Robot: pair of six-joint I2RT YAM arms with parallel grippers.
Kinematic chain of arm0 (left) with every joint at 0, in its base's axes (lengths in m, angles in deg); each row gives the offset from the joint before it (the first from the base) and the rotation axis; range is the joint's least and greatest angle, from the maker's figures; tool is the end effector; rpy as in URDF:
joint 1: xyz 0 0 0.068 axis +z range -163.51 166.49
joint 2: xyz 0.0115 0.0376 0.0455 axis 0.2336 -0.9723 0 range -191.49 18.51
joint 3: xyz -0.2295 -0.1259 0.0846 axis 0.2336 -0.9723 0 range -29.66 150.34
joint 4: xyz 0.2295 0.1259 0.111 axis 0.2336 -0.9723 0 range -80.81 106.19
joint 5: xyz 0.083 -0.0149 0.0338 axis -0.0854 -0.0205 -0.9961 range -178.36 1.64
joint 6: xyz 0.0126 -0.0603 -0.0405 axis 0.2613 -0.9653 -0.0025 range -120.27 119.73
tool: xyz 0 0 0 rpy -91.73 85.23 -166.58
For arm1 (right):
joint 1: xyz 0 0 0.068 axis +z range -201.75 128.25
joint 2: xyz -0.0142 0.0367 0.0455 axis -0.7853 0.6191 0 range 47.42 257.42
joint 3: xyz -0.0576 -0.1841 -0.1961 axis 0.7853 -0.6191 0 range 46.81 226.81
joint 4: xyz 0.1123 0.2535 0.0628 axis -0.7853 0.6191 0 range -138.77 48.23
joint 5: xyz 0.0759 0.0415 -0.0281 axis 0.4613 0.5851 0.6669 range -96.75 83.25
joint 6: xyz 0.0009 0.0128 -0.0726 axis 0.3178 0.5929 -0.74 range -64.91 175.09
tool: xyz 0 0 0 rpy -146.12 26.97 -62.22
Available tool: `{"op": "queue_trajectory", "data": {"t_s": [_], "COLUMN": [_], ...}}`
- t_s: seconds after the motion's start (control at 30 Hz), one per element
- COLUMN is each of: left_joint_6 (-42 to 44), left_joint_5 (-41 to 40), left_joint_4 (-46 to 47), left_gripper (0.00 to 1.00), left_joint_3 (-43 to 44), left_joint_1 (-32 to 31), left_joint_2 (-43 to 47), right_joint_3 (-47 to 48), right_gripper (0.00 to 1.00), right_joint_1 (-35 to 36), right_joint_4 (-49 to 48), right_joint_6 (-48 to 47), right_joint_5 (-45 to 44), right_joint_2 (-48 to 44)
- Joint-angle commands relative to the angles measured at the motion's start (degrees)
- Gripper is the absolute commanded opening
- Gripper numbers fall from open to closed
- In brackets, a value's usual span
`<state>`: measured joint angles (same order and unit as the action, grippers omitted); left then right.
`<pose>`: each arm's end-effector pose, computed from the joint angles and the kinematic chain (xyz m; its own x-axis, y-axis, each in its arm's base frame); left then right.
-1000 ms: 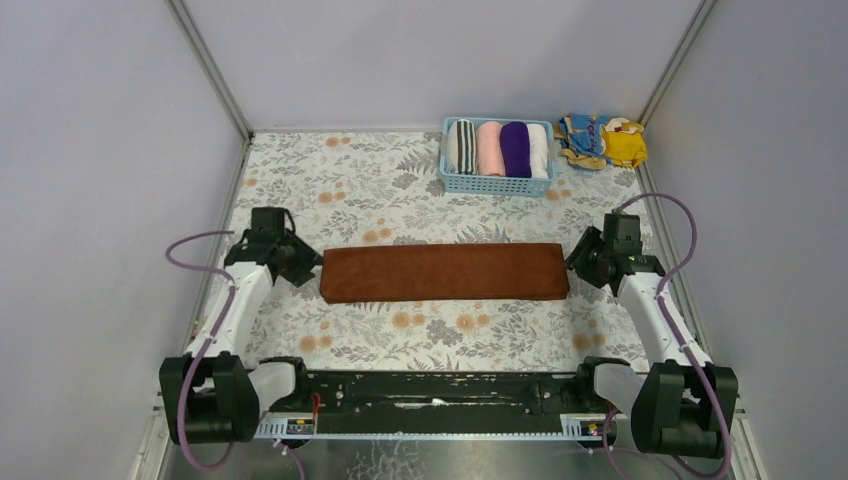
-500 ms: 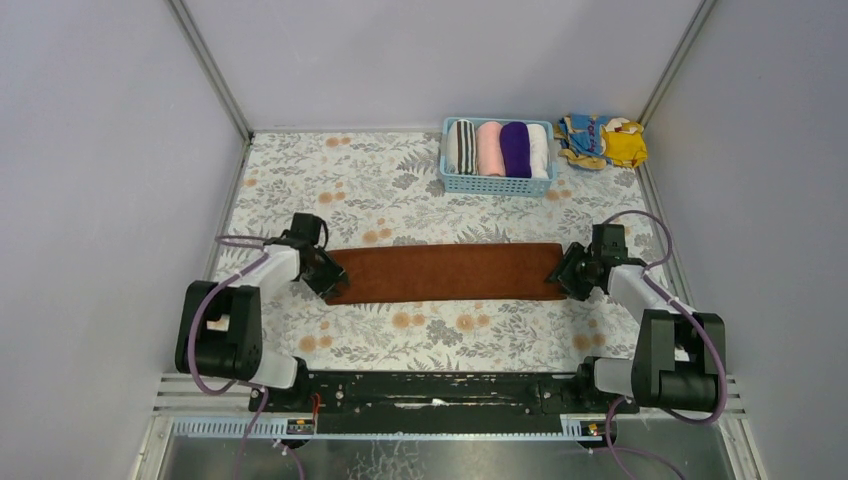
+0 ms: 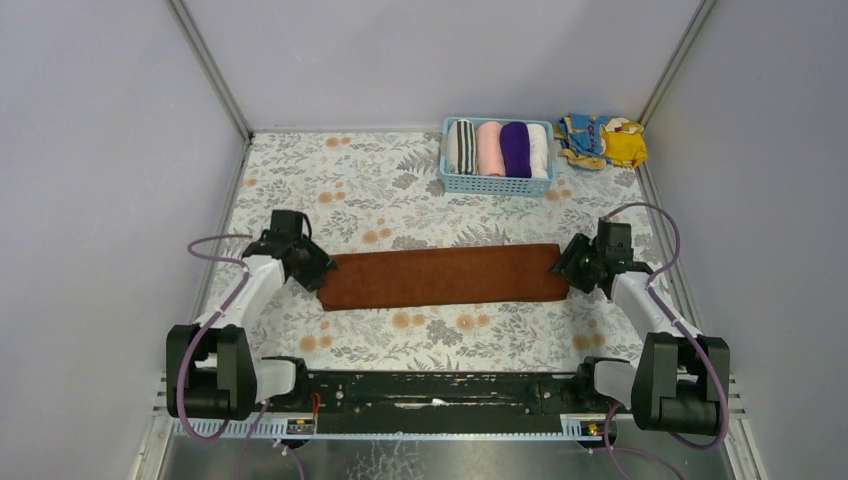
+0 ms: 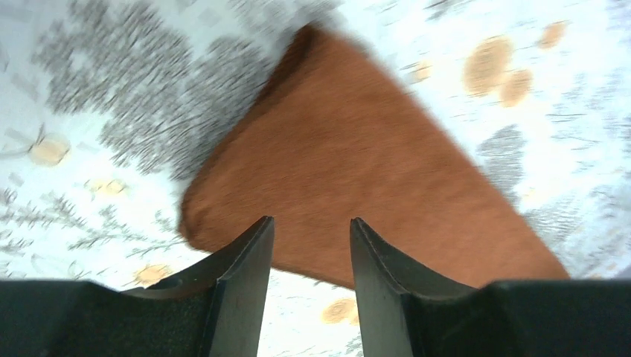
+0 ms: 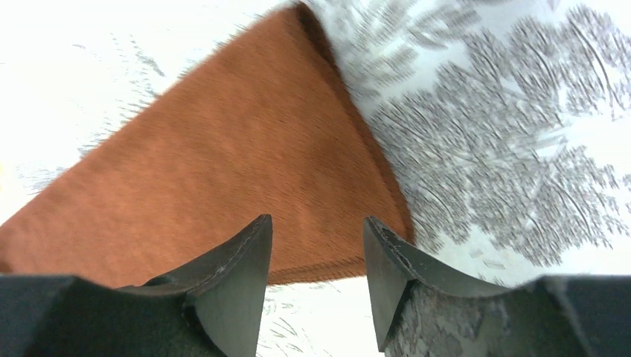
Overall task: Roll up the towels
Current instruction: Fold the towel at the center of the board.
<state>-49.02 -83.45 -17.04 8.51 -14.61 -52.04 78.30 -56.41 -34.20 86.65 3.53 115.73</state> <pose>0.2466 -0.0100 0.1479 -0.6413 -0.7369 -0.2137 -0.6487 0.6695 -0.3619 0.2571 -0.0100 0.1424 -0.6799 0.5721 -0.4587 0.3812 0.8101 0.4453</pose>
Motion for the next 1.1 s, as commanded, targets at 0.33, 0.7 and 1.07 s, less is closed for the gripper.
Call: {"op": "queue_trajectory", "data": {"t_s": [0.33,0.7,1.07], "left_joint_6": [4.8,1.8,14.0], "left_joint_5": [-3.4,-4.9,-3.5], "left_joint_4": [5.7,3.8,-4.6], "left_gripper": [0.32,0.36,0.59], "left_joint_3": [14.7,14.7,18.1], "left_joint_1": [1.3,4.7,4.6], "left_joint_2": [-21.3,-23.8,-11.8], "right_joint_3": [4.9,9.2,16.8], "right_gripper": [0.54,0.54,0.56], "right_joint_1": [-0.5,-1.7,0.8], "right_joint_4": [-23.3,-16.5,5.3], "right_joint_6": [-3.7,-5.3,-14.1], "right_joint_5": [7.2,3.0,-1.2], "right_joint_2": [13.5,16.6,16.7]}}
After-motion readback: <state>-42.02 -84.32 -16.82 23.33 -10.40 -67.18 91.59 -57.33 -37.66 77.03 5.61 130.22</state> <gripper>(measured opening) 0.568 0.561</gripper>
